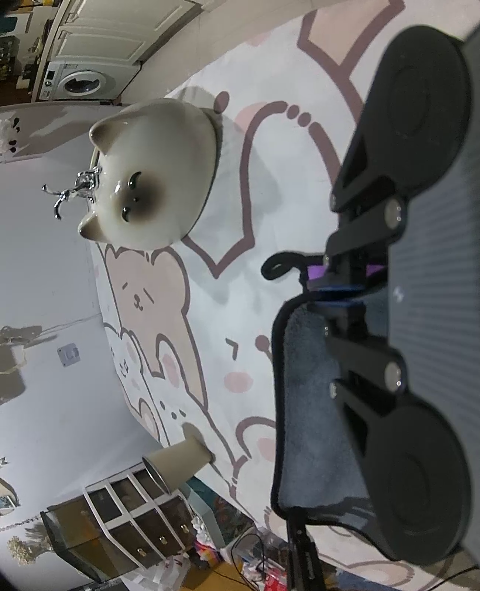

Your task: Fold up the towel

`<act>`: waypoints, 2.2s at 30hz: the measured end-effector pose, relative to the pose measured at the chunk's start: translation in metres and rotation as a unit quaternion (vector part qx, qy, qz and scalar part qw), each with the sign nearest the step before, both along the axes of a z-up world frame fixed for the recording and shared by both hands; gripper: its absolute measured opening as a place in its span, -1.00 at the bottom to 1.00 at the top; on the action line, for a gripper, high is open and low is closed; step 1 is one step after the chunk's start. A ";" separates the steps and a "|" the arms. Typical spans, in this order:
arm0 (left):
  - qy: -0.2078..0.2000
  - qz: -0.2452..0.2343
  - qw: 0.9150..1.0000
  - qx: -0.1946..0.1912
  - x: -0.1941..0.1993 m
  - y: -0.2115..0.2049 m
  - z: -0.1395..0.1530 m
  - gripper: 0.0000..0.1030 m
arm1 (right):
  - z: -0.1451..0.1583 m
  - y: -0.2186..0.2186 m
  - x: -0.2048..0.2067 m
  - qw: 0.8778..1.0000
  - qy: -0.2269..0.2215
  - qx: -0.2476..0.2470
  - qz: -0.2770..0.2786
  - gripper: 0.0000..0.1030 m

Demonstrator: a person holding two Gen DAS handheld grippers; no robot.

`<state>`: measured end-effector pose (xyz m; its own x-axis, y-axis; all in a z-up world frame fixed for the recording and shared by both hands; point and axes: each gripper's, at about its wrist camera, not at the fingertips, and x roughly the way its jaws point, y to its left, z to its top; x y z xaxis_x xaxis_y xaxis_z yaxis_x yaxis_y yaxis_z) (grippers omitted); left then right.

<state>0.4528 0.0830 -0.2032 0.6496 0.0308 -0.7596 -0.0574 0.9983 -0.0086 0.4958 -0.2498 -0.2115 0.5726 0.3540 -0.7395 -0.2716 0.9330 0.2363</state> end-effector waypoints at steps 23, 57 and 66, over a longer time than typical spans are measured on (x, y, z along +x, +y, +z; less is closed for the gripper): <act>0.002 -0.015 1.000 -0.006 -0.031 -0.023 0.037 1.00 | 0.025 0.011 -0.031 0.999 -0.025 -0.040 -0.021 0.99; -0.038 -0.020 0.999 0.018 -0.151 -0.053 0.124 1.00 | 0.105 0.006 -0.138 0.997 -0.046 -0.059 -0.023 0.99; -0.049 -0.023 0.998 0.018 -0.192 -0.059 0.135 1.00 | 0.125 0.002 -0.178 0.997 -0.056 -0.053 -0.030 0.99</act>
